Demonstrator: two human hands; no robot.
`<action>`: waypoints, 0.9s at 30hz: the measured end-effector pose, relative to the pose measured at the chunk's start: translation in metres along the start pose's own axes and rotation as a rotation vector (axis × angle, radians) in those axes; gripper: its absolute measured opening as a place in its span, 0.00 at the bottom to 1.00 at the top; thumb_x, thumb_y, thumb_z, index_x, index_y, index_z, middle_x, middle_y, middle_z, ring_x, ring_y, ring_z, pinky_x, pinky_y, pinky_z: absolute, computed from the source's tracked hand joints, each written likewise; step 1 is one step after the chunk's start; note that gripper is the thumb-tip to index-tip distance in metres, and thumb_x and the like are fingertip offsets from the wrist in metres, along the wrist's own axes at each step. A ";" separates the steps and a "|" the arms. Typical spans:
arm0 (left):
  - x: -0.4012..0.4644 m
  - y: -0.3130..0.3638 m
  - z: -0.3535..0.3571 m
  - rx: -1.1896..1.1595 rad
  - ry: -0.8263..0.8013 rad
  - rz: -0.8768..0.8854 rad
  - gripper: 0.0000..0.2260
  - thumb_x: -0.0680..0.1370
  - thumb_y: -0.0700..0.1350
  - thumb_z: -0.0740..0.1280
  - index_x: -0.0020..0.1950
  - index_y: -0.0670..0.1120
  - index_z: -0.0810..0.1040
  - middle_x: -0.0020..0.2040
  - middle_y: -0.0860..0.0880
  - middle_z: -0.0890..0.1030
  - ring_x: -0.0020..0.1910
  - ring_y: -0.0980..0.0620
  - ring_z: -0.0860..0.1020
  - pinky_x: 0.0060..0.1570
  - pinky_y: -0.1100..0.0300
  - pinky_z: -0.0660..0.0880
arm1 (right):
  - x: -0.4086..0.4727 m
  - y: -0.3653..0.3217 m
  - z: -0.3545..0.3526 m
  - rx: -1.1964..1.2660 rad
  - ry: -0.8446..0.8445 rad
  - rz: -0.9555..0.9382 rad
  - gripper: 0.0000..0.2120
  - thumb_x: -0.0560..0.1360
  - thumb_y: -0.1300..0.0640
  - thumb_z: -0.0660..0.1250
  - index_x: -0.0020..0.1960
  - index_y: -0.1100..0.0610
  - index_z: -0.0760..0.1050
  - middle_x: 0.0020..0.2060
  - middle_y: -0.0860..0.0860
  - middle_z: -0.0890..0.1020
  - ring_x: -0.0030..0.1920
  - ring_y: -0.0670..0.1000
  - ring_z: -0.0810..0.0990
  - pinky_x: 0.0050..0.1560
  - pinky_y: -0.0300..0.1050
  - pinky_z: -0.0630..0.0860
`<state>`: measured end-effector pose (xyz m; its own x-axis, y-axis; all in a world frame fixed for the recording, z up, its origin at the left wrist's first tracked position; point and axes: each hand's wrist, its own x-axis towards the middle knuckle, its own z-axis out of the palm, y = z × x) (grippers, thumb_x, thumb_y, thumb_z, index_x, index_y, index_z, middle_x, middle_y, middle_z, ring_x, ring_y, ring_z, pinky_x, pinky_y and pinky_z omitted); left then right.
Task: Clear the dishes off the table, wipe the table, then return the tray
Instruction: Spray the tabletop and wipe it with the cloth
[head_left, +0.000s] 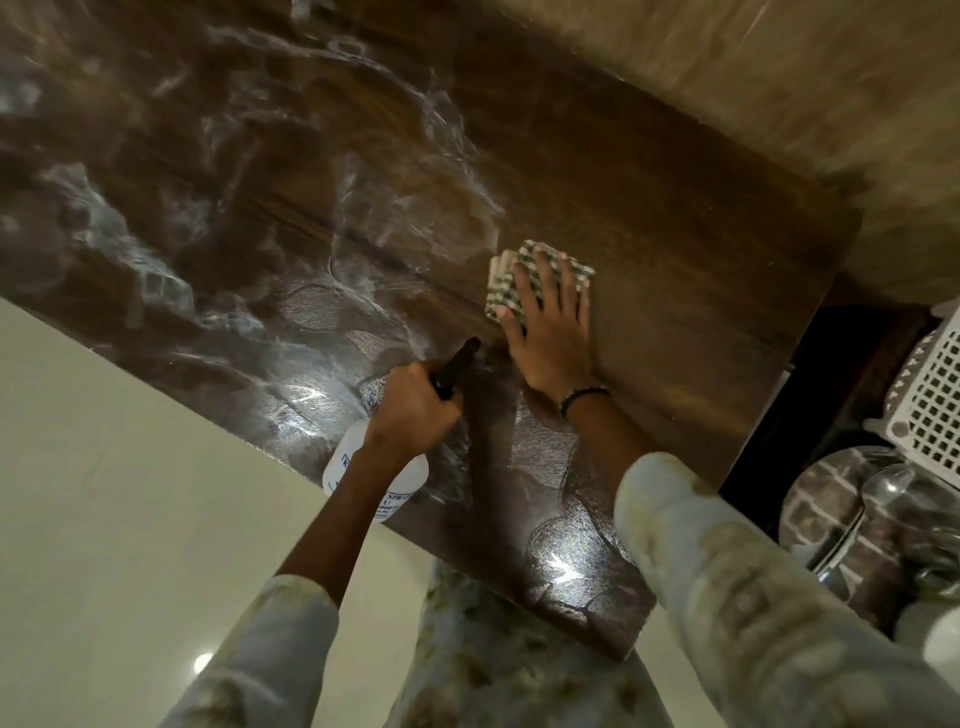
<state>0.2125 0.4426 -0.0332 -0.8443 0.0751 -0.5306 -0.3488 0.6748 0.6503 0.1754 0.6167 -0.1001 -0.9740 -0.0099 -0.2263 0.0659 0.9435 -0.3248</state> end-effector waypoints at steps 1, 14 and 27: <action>0.000 -0.002 -0.002 -0.018 0.012 0.003 0.01 0.72 0.37 0.68 0.41 0.42 0.76 0.28 0.49 0.72 0.27 0.51 0.71 0.30 0.62 0.67 | -0.003 -0.009 0.006 -0.005 -0.010 -0.046 0.27 0.81 0.42 0.49 0.78 0.49 0.54 0.78 0.51 0.53 0.78 0.57 0.46 0.76 0.59 0.42; -0.002 -0.009 -0.009 -0.088 -0.010 0.017 0.03 0.74 0.39 0.67 0.42 0.41 0.76 0.28 0.48 0.72 0.26 0.51 0.70 0.31 0.60 0.68 | -0.012 0.029 -0.007 -0.101 -0.013 -0.137 0.27 0.82 0.43 0.50 0.78 0.48 0.53 0.79 0.50 0.53 0.78 0.54 0.47 0.77 0.58 0.45; -0.004 -0.006 -0.004 -0.042 0.012 0.033 0.03 0.73 0.38 0.68 0.40 0.43 0.76 0.28 0.51 0.72 0.27 0.53 0.71 0.33 0.62 0.66 | -0.060 0.047 0.001 -0.174 -0.091 -0.386 0.26 0.82 0.41 0.47 0.78 0.48 0.56 0.78 0.49 0.54 0.78 0.53 0.49 0.77 0.56 0.47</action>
<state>0.2167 0.4354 -0.0325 -0.8604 0.0872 -0.5021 -0.3375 0.6407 0.6896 0.2372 0.6610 -0.1025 -0.8964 -0.3950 -0.2012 -0.3447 0.9064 -0.2440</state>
